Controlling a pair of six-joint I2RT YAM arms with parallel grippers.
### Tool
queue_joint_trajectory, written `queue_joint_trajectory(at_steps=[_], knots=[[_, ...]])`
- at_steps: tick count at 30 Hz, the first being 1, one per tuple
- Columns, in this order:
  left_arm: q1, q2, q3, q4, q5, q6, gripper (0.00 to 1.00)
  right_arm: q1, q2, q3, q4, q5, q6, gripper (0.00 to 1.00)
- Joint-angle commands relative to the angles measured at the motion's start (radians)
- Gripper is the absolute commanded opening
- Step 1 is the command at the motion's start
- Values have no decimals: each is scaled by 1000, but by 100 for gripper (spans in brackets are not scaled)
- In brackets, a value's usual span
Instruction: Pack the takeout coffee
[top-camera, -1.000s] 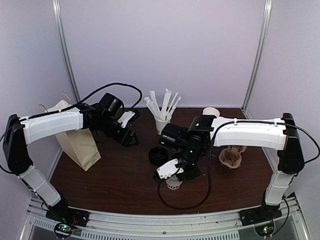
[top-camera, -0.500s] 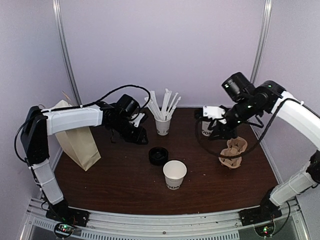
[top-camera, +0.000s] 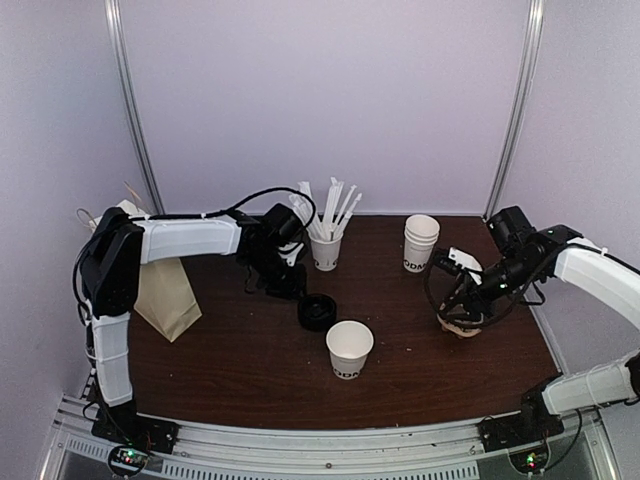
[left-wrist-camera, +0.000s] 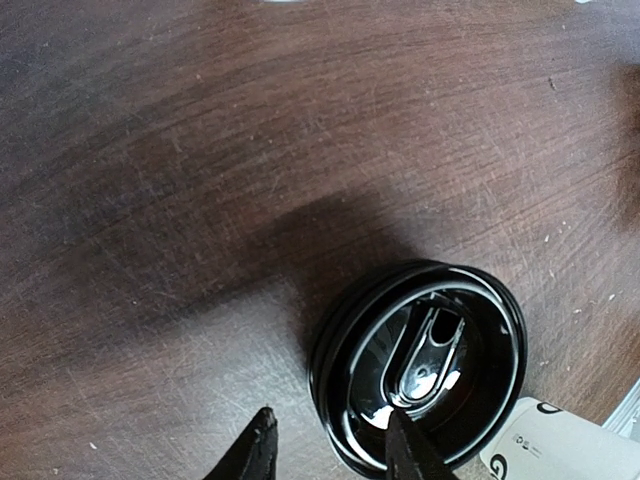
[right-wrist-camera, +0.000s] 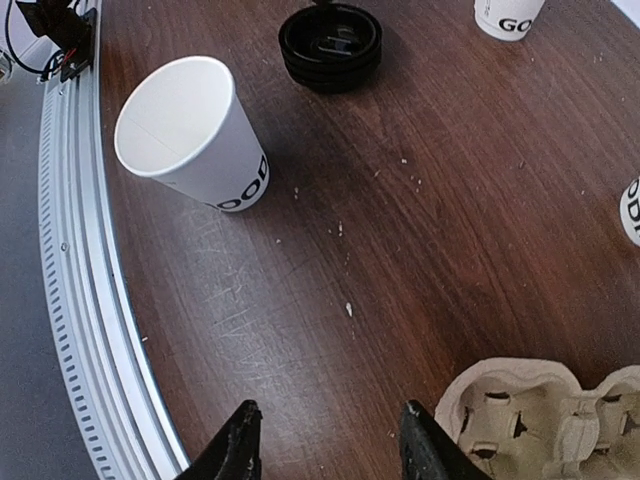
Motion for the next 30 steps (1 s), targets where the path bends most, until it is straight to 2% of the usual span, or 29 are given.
queue_joint_trajectory(at_steps=[1, 8, 12, 18, 24, 30], knots=[[-1, 35, 41, -21, 15, -18, 38, -1, 12, 14, 87, -64, 5, 48], [-13, 68, 85, -49, -7, -1, 33, 30, 42, 3, 91, -35, -18, 48], [-16, 80, 100, -59, -3, 3, 24, 46, 46, 3, 88, -29, -25, 48], [-18, 85, 117, -70, -3, 9, 17, 56, 49, 1, 89, -18, -28, 48], [-18, 100, 141, -98, -9, 17, 23, 61, 54, 1, 88, -14, -30, 48], [-21, 135, 167, -121, 7, 27, 22, 62, 54, -1, 88, -6, -31, 48]])
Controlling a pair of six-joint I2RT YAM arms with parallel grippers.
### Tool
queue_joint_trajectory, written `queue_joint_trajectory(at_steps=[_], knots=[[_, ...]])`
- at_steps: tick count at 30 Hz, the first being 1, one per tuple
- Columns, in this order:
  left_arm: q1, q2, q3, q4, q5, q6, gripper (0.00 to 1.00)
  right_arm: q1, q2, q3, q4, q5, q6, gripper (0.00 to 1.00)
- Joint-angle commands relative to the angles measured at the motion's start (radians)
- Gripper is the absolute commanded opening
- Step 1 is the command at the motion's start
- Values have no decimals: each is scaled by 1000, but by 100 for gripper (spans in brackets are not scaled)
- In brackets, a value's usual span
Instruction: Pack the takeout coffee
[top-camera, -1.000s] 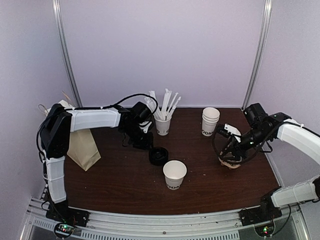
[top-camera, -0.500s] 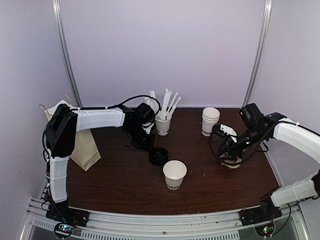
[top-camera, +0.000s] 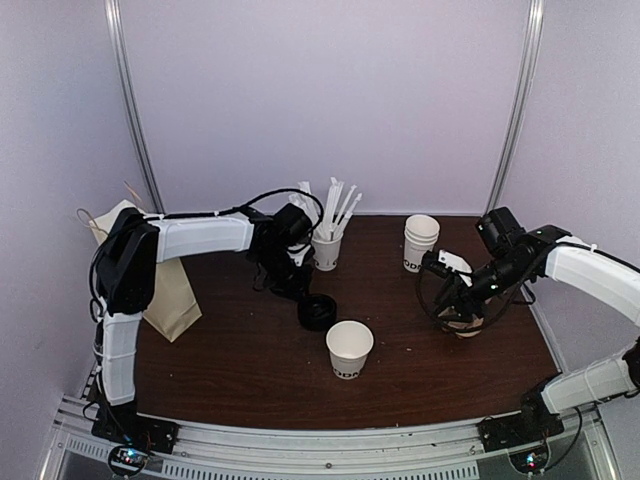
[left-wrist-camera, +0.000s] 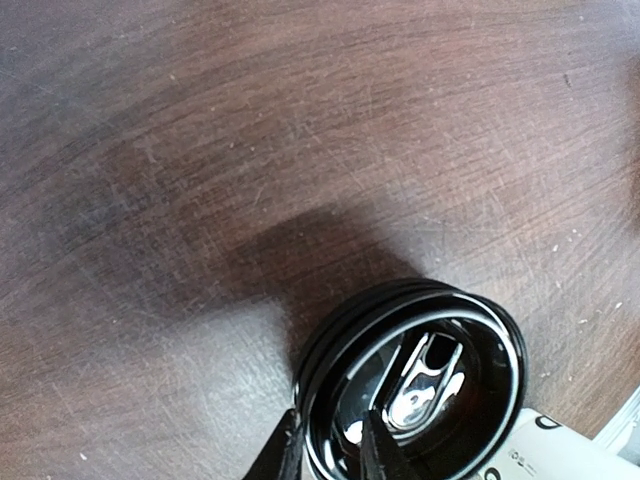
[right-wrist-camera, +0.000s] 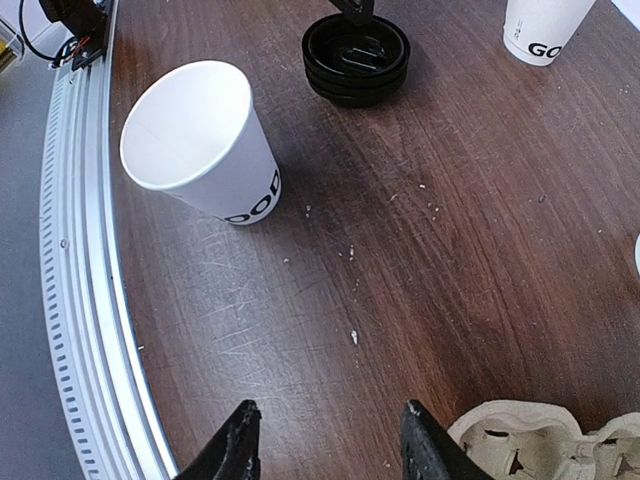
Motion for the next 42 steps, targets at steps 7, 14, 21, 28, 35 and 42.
queue_joint_trajectory(at_steps=[7, 14, 21, 28, 35, 42], knots=[[-8, 35, 39, -33, 2, 30, 15, 6, 1, -1, 16, 18, -11, 48], [-11, -18, 40, -66, -37, 53, 14, 6, 3, -3, 18, 20, -11, 48], [-7, -61, 45, -105, -88, 90, 8, 6, 8, -4, 19, 21, -11, 48], [24, -88, 33, -104, -101, 109, 9, 6, 10, -4, 18, 21, -9, 48], [46, -186, -9, -80, -63, 201, 8, 6, 7, -4, 17, 15, -9, 48], [40, -353, -146, 118, 169, 205, 9, 45, 62, 153, -49, -62, 38, 48]])
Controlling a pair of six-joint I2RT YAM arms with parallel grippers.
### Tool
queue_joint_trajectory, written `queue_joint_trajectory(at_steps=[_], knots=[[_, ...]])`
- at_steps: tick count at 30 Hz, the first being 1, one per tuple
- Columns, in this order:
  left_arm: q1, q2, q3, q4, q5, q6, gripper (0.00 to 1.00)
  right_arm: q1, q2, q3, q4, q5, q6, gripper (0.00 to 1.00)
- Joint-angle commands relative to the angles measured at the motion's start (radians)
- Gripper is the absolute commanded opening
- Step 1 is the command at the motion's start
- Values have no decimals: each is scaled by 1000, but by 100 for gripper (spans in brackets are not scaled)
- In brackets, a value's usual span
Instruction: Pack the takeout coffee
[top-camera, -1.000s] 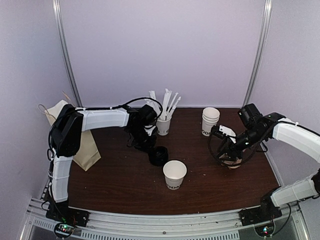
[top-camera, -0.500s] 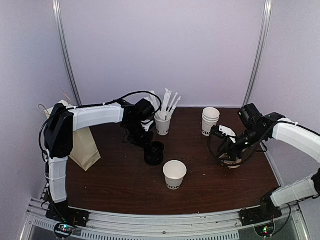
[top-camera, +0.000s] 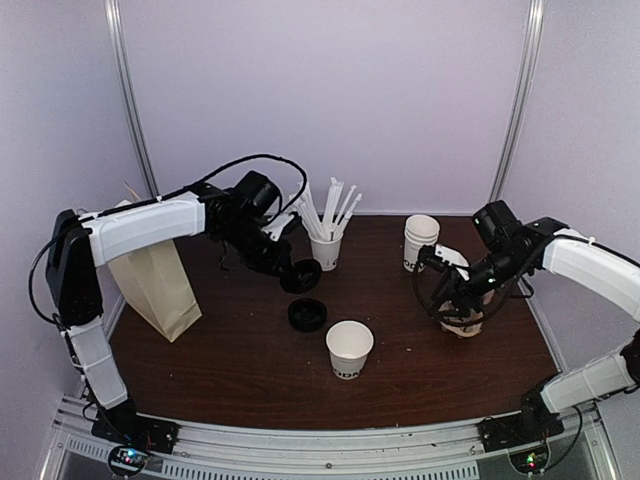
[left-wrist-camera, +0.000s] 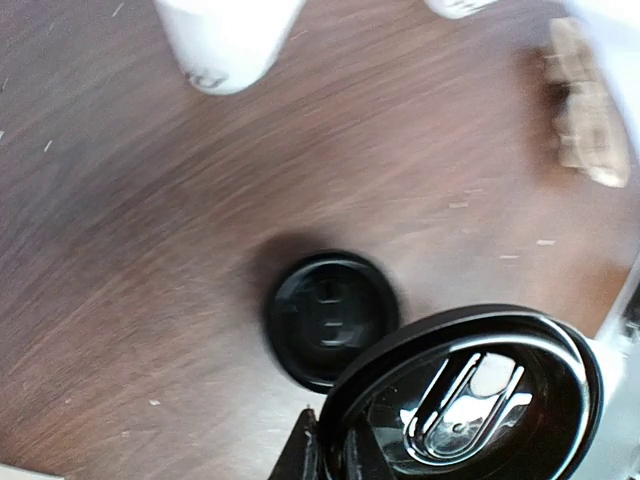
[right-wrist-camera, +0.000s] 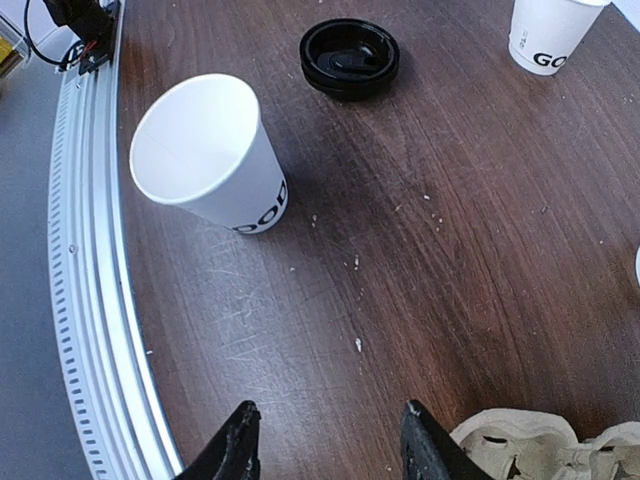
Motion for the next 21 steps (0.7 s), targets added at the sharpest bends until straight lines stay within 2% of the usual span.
queue_joint_trajectory(at_steps=[1, 5, 9, 10, 11, 15, 18, 21], knots=[[-9, -136, -78, 197, 161, 5, 9, 50, 74, 174, -50, -81, 54, 49], [-13, -218, -123, 365, 225, -29, 9, 72, 217, 393, -109, -200, 165, 51], [-15, -296, -202, 590, 259, -106, 11, 77, 268, 524, 1, -293, 330, 76], [-15, -314, -231, 657, 263, -134, 11, 83, 271, 541, 50, -311, 381, 88], [-14, -330, -259, 727, 269, -163, 11, 89, 275, 554, 101, -344, 429, 92], [-16, -366, -353, 981, 296, -276, 13, 124, 322, 608, 290, -422, 676, 95], [-18, -367, -378, 1072, 318, -289, 13, 150, 359, 602, 543, -478, 920, 95], [-18, -364, -395, 1129, 337, -302, 14, 181, 392, 600, 693, -495, 1082, 96]])
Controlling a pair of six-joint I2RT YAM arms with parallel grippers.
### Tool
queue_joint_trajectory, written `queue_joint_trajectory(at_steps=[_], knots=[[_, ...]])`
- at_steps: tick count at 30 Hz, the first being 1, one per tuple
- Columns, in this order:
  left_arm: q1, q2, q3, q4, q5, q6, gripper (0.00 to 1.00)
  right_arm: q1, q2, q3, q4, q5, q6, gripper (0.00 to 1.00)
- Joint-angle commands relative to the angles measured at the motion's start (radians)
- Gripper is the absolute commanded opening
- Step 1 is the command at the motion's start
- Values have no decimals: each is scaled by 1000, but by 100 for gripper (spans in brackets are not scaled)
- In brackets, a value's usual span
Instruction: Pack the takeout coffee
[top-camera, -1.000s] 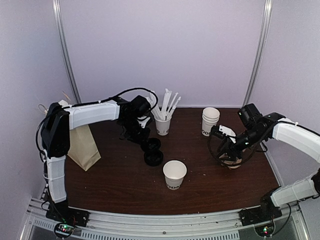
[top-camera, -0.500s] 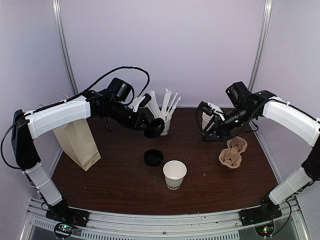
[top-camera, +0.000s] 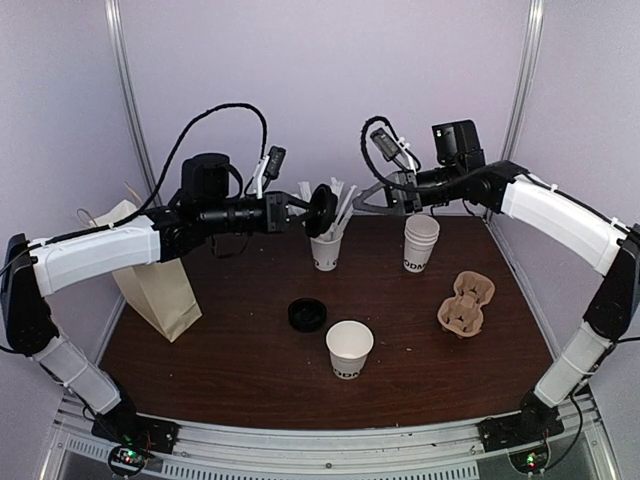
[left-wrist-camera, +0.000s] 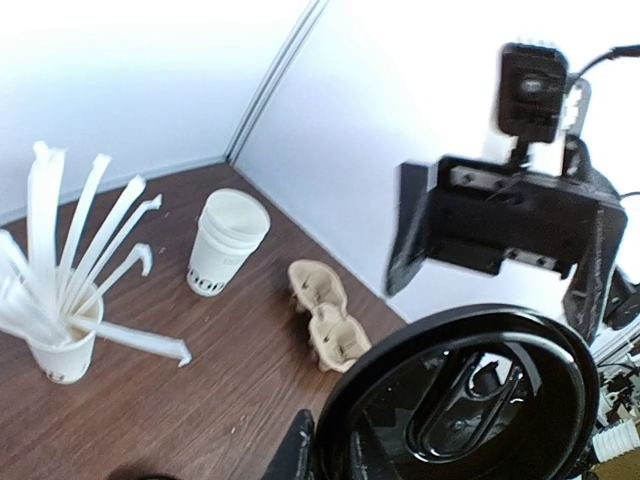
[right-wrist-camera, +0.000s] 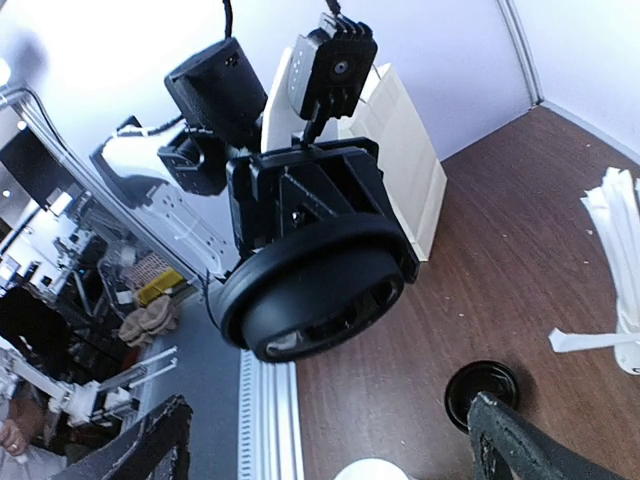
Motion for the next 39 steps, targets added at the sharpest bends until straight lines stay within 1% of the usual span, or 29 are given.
queue_joint_trajectory(at_steps=[1, 6, 9, 12, 15, 20, 23, 26, 30, 33, 39], knots=[[-5, -13, -25, 242, 58, -60, 14, 45, 57, 13, 312, -76, 340, 96], [-5, -13, -38, 285, 65, -89, 14, 93, 83, 23, 333, -72, 357, 99], [-5, -5, -44, 318, 89, -108, 14, 103, 91, 18, 387, -75, 408, 100], [-5, 5, -51, 353, 109, -136, 14, 104, 96, -11, 525, -94, 520, 98], [-4, 12, -64, 391, 119, -155, 14, 104, 104, -41, 691, -113, 627, 93], [-5, 29, -68, 438, 140, -186, 14, 103, 114, -70, 834, -124, 730, 85], [-5, 33, -76, 472, 143, -211, 14, 104, 116, -81, 898, -131, 783, 85], [-5, 39, -76, 491, 155, -229, 14, 103, 110, -85, 908, -132, 790, 85], [-5, 44, -79, 508, 152, -244, 14, 104, 108, -92, 911, -130, 796, 82], [-5, 49, -78, 508, 151, -244, 14, 105, 105, -99, 911, -129, 794, 78], [-5, 56, -73, 499, 148, -250, 14, 107, 99, -91, 814, -117, 724, 80]])
